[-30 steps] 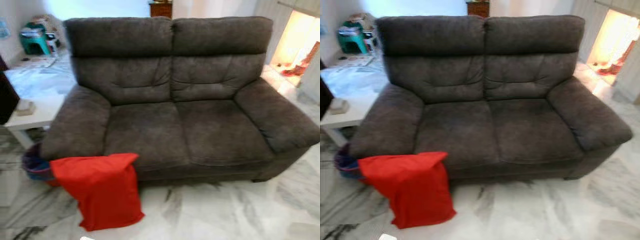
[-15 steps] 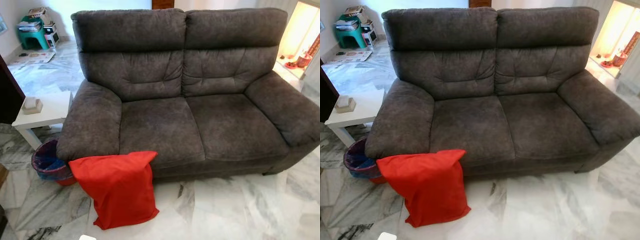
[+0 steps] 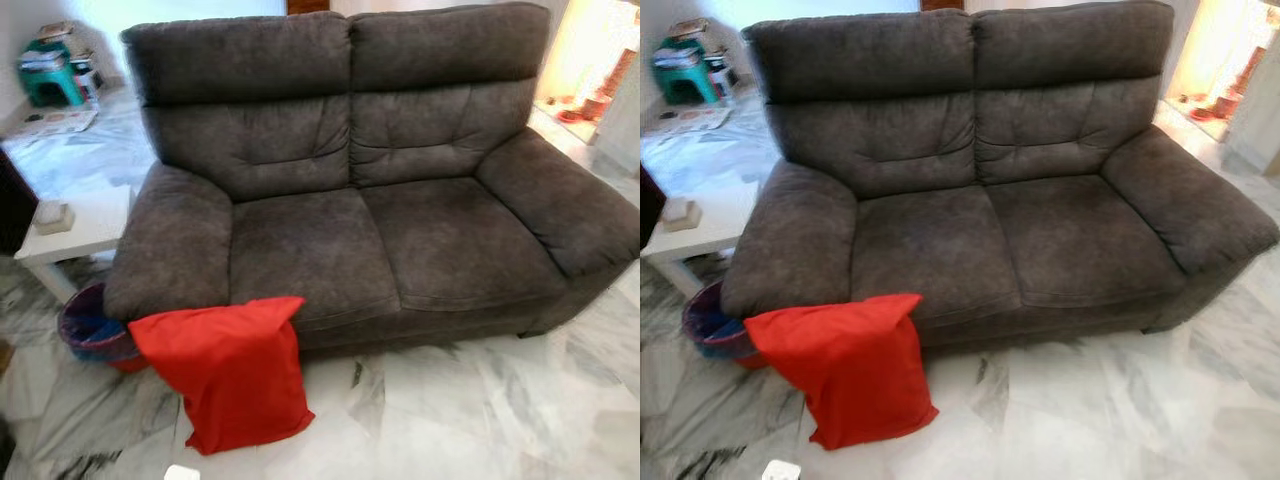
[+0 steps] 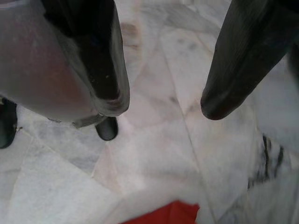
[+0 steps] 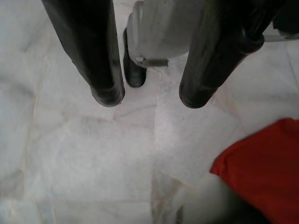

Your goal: Move the pillow to the sofa from floor

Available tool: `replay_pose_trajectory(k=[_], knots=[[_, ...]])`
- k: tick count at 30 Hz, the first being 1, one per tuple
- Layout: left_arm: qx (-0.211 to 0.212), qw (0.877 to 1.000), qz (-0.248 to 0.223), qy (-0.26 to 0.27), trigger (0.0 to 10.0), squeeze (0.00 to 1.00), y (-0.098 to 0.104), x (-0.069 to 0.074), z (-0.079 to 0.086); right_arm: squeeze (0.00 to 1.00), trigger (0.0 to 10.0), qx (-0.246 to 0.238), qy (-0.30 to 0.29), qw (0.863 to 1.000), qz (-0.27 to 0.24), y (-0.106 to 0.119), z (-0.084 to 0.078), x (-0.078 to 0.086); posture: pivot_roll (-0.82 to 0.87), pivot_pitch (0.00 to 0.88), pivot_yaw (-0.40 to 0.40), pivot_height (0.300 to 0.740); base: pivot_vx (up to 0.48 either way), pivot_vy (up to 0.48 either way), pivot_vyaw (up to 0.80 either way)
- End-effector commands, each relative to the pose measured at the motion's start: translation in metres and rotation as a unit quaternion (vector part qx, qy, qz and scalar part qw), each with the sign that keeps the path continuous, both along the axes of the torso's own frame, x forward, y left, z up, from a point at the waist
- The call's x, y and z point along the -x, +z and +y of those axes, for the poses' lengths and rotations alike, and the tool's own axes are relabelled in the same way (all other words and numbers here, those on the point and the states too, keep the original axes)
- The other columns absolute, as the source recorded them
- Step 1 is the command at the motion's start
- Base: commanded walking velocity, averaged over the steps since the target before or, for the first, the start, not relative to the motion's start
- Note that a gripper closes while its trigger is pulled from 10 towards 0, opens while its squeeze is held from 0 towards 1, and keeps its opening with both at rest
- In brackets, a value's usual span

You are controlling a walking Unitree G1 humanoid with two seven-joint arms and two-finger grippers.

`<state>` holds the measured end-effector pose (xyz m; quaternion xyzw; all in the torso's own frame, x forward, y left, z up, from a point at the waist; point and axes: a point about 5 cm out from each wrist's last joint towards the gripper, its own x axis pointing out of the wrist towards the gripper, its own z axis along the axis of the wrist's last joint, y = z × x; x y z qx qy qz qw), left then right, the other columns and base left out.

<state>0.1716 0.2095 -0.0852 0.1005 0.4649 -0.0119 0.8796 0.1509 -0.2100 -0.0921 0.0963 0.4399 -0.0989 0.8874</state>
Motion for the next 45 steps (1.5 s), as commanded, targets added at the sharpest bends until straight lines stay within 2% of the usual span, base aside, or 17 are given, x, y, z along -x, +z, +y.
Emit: replay_pose_trajectory(k=[1, 13, 17, 25, 36, 45], knots=[[0.001, 1.000, 0.011, 0.010, 10.0, 0.00, -0.003, 0.008, 0.003, 0.00, 10.0, -0.013, -0.010, 1.000, -0.003, -0.001, 0.005, -0.001, -0.08, 0.072, 0.041, 0.740, 0.307, 0.000, 0.00], [0.002, 1.000, 0.009, 0.011, 10.0, 0.00, -0.003, 0.006, 0.003, 0.00, 10.0, -0.013, -0.014, 1.000, -0.012, 0.001, 0.005, -0.003, -0.08, 0.072, 0.033, 0.740, 0.325, 0.000, 0.00], [0.002, 1.000, 0.009, 0.011, 10.0, 0.00, -0.003, 0.006, 0.002, 0.00, 10.0, -0.002, 0.001, 1.000, -0.016, 0.002, 0.002, -0.003, -0.08, 0.072, 0.031, 0.740, 0.337, 0.000, 0.00], [0.001, 1.000, 0.006, 0.014, 10.0, 0.00, -0.002, 0.006, 0.001, 0.00, 10.0, 0.002, 0.012, 1.000, -0.015, 0.002, -0.001, -0.001, -0.08, 0.071, 0.027, 0.740, 0.185, 0.000, 0.77], [0.000, 1.000, 0.006, 0.012, 10.0, 0.00, -0.002, 0.006, 0.002, 0.00, 10.0, -0.008, 0.017, 1.000, -0.007, -0.005, 0.016, 0.010, -0.08, 0.072, 0.027, 0.740, 0.000, 0.000, 0.80], [-0.002, 1.000, 0.005, 0.010, 10.0, 0.00, -0.002, 0.005, 0.002, 0.00, 10.0, -0.018, 0.014, 1.000, -0.011, -0.006, 0.024, 0.010, -0.08, 0.068, 0.035, 0.740, 0.000, 0.000, 0.80]])
